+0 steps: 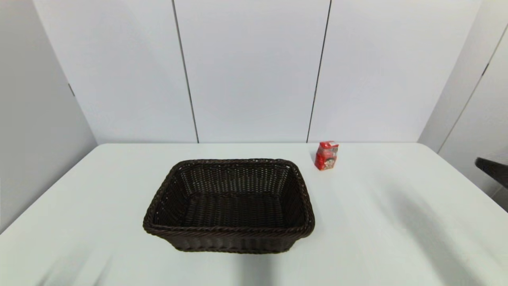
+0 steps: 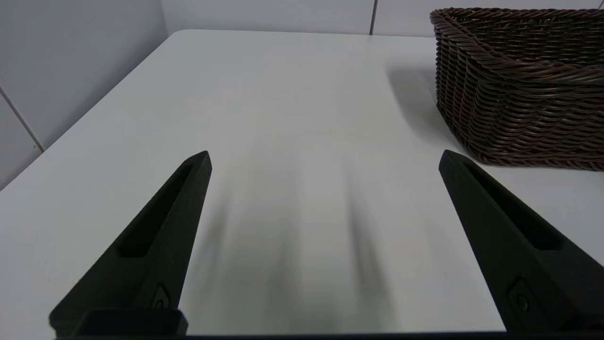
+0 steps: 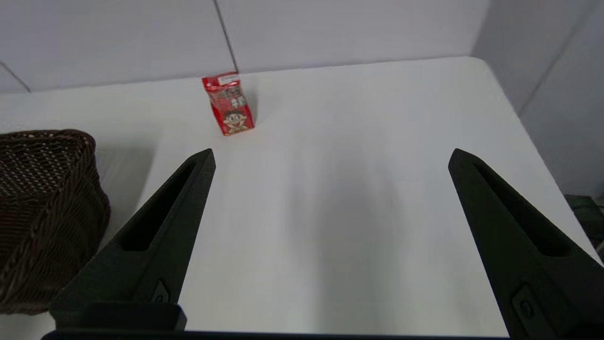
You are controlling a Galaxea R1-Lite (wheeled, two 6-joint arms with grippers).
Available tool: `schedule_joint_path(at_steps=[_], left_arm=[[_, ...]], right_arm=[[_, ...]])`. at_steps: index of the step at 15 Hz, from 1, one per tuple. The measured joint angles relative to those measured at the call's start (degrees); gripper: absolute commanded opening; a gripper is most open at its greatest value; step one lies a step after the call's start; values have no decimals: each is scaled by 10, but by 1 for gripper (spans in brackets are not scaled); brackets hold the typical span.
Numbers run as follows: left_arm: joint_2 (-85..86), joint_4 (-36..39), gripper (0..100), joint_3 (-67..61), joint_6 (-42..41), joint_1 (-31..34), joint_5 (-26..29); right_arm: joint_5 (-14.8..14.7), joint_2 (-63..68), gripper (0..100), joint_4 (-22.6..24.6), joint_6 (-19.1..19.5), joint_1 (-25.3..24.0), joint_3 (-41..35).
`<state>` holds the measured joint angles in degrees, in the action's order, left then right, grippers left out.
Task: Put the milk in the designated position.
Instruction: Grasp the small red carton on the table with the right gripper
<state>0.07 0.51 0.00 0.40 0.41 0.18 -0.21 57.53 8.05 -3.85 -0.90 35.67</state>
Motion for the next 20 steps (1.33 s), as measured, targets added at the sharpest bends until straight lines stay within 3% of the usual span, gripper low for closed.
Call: schedule_joint_path(at_steps=[2, 6, 9, 11, 13, 17, 20], left_arm=[[0, 0, 100, 0, 0, 0, 0], [0, 0, 100, 0, 0, 0, 0], [0, 0, 100, 0, 0, 0, 0], [0, 0, 100, 0, 0, 0, 0], [0, 0, 100, 0, 0, 0, 0], [0, 0, 100, 0, 0, 0, 0], [0, 0, 100, 0, 0, 0, 0]], right_arm=[[59, 106, 100, -2, 41, -1, 66], [181, 299, 100, -3, 163, -2, 169], [254, 424, 100, -3, 249, -6, 241], [296, 493, 100, -3, 276, -11, 285], [313, 556, 100, -3, 282, -19, 325], [319, 637, 100, -4, 278, -30, 387], [316, 675, 100, -5, 234, -31, 428]])
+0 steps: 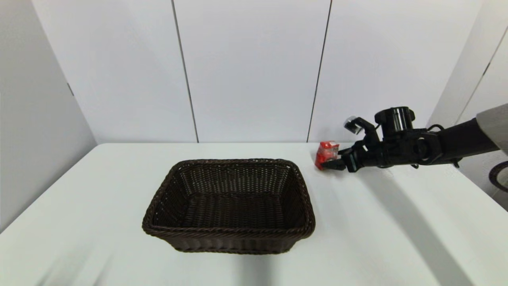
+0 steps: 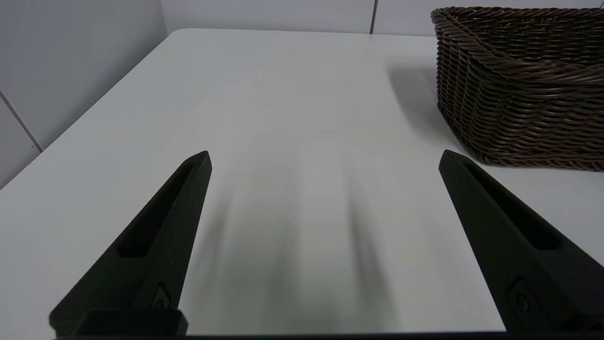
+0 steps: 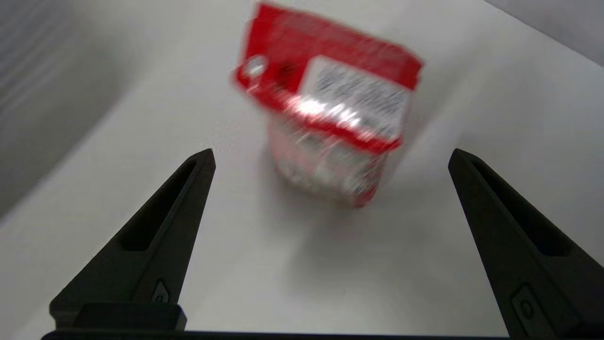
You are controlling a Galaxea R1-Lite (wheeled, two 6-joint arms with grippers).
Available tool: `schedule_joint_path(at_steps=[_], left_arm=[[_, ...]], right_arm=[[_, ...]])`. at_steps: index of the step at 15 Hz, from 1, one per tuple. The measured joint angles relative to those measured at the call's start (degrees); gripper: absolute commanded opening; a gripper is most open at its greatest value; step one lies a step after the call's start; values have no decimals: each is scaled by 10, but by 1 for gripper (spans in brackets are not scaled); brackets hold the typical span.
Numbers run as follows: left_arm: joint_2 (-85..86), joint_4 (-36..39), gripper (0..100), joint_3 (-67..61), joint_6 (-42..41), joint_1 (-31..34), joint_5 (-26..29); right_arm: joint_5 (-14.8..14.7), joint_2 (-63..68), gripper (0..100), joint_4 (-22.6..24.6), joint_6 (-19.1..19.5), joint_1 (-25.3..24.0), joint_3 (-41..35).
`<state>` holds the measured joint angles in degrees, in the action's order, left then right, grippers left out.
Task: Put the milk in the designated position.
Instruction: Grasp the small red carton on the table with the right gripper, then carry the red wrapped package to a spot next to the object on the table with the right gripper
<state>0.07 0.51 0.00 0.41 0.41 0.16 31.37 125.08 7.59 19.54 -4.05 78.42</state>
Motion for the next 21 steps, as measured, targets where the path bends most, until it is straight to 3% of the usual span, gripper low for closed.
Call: schedule_joint_path(at_steps=[2, 3, 10, 17, 21], left_arm=[[0, 0, 100, 0, 0, 0, 0], [0, 0, 100, 0, 0, 0, 0], [0, 0, 100, 0, 0, 0, 0], [0, 0, 100, 0, 0, 0, 0], [0, 0, 100, 0, 0, 0, 0]], right_arm=[[-2, 21, 100, -1, -31, 0, 32], [-2, 29, 0, -3, -39, 0, 45], [-2, 49, 0, -5, -41, 0, 58], [-1, -13, 0, 11, -40, 7, -26], [4, -32, 0, 19, -41, 3, -20]])
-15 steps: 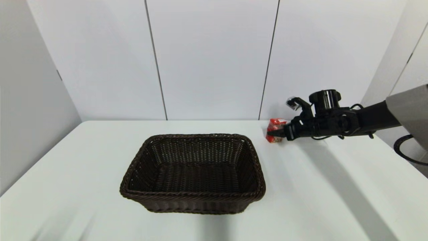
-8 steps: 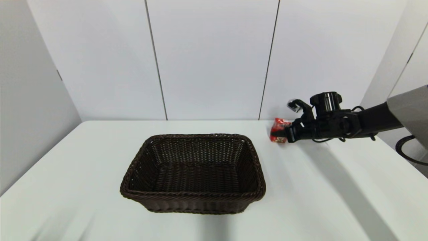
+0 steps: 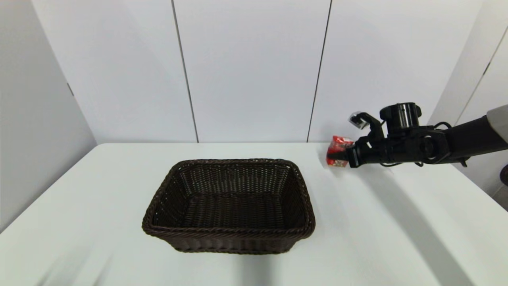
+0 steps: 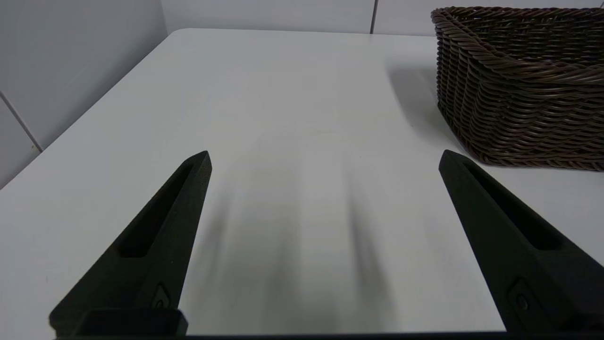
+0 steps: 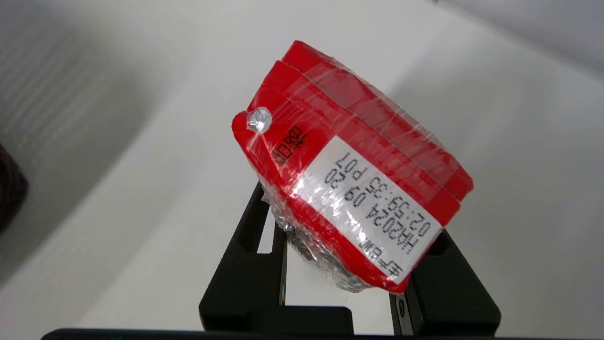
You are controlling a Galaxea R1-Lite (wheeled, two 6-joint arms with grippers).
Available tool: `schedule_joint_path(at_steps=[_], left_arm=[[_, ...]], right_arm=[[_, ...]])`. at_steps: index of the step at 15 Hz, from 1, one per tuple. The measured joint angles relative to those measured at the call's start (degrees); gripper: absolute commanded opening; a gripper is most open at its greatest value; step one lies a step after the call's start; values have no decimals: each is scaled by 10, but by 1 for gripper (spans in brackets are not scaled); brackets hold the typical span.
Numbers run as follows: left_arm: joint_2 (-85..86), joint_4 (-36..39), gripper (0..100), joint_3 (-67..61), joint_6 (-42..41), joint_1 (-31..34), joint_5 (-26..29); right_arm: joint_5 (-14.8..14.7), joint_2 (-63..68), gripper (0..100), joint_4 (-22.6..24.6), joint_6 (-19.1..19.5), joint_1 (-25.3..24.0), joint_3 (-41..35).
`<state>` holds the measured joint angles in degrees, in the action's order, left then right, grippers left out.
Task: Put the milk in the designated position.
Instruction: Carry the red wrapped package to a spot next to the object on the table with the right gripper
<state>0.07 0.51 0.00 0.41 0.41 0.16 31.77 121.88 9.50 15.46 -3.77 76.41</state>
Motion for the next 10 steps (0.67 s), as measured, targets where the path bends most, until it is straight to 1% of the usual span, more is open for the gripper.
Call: schedule_joint_path(at_steps=[5, 7, 10], left_arm=[[0, 0, 100, 0, 0, 0, 0], [0, 0, 100, 0, 0, 0, 0], [0, 0, 100, 0, 0, 0, 0]], right_arm=[[0, 10, 0, 2, 3, -39, 45], [0, 28, 0, 2, 0, -67, 94], [2, 74, 0, -3, -3, -112, 190]])
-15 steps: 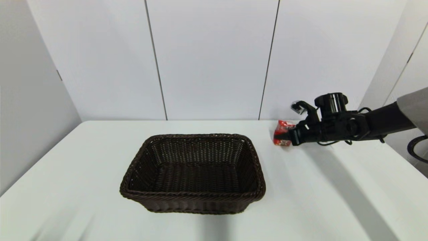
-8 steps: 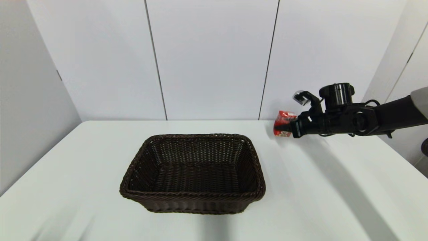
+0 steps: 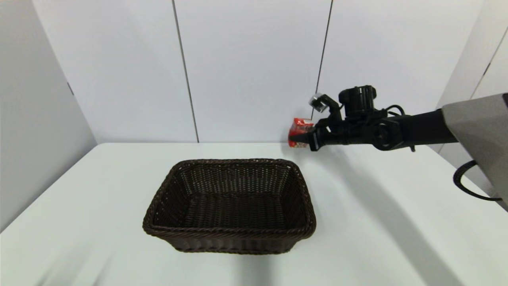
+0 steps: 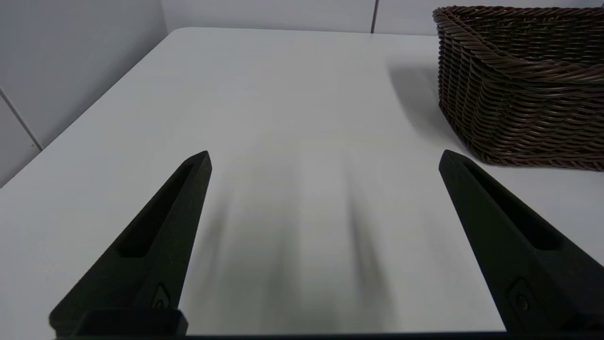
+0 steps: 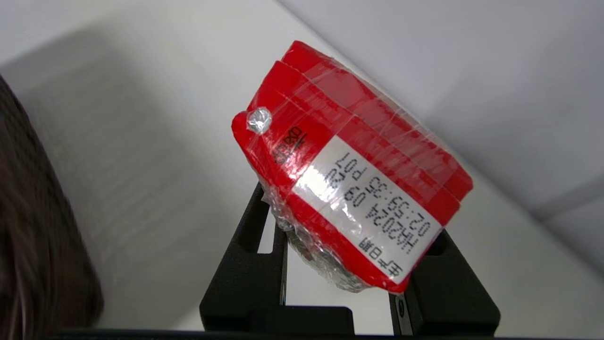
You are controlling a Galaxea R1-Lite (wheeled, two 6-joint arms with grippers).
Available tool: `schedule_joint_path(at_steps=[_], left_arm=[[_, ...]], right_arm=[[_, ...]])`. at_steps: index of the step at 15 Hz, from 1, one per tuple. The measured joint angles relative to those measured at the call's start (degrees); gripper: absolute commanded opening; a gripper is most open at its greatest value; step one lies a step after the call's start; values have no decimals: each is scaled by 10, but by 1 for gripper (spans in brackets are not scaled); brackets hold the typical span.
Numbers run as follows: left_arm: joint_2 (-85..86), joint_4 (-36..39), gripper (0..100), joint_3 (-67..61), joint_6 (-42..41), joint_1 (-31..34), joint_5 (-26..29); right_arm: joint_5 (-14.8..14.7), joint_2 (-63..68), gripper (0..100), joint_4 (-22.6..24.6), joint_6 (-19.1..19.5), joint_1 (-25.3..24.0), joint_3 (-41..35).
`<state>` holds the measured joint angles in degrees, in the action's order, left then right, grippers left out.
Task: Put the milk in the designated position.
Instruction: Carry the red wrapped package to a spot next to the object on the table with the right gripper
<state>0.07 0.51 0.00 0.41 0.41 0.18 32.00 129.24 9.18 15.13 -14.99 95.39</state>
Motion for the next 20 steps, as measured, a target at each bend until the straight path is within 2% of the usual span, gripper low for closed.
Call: schedule_joint_path(at_steps=[3, 5, 10, 20], left_arm=[[0, 0, 100, 0, 0, 0, 0], [0, 0, 100, 0, 0, 0, 0], [0, 0, 100, 0, 0, 0, 0], [0, 0, 100, 0, 0, 0, 0]], right_arm=[[1, 62, 0, -4, -32, -40, 113], [2, 100, 0, 1, -55, -61, 149], [2, 154, 0, 4, -57, -92, 161], [1, 170, 0, 6, -57, -95, 162]])
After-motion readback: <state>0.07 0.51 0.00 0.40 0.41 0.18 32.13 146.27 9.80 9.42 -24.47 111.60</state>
